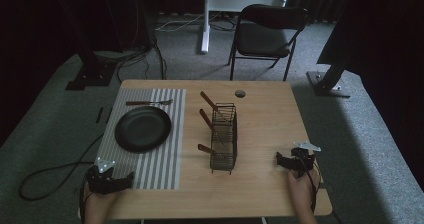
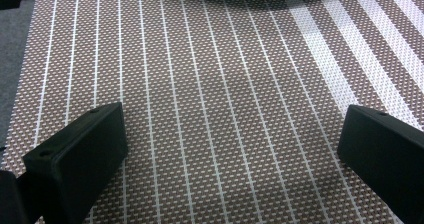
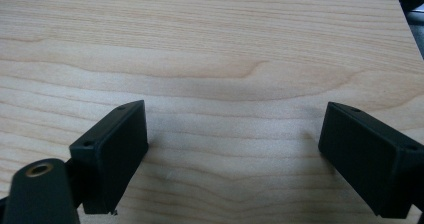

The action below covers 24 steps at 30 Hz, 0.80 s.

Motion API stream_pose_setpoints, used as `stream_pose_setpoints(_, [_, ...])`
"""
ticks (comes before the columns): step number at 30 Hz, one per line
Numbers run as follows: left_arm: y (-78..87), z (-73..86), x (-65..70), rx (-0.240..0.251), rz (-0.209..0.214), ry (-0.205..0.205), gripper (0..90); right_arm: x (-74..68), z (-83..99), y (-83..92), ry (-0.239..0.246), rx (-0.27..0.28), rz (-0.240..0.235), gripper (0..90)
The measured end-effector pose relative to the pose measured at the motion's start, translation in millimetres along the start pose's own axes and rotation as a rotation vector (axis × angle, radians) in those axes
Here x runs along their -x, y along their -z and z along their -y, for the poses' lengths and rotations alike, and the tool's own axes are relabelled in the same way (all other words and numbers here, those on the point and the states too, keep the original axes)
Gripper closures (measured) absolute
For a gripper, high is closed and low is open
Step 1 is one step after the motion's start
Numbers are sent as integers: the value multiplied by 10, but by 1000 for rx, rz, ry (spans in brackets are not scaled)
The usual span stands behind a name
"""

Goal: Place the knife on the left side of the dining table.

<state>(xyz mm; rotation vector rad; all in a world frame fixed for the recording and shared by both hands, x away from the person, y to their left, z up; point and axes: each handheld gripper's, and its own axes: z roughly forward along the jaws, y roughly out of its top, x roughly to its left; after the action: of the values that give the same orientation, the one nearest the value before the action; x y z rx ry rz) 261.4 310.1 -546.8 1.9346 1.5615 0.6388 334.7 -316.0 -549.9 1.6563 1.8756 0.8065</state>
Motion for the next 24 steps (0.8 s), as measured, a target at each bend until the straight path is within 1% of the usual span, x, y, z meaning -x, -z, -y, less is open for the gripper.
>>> stream_pose_setpoints(1, [-1,-2,-8,0,5,-5,0,0,0,0,0,0,0,112])
stream_pose_setpoints(8, [-1,-3,-9,-1,6,-5,1,3,-3,-2,0,0,0,113])
stream_pose_setpoints(15, [-2,-21,-8,-15,6,-7,1,3,-3,-2,0,0,0,113])
stream_pose_setpoints(17, [-2,-17,-8,-11,7,-8,1,3,-3,-2,0,0,0,113])
stream_pose_setpoints(19, [-3,-17,-10,-9,9,-11,2,3,-2,-3,0,1,0,113])
stream_pose_setpoints(21, [-3,-25,-18,-13,19,-23,9,4,-1,-3,1,1,0,113])
stream_pose_setpoints(24, [-2,-29,-27,-15,27,-28,9,3,-1,-2,0,1,0,113])
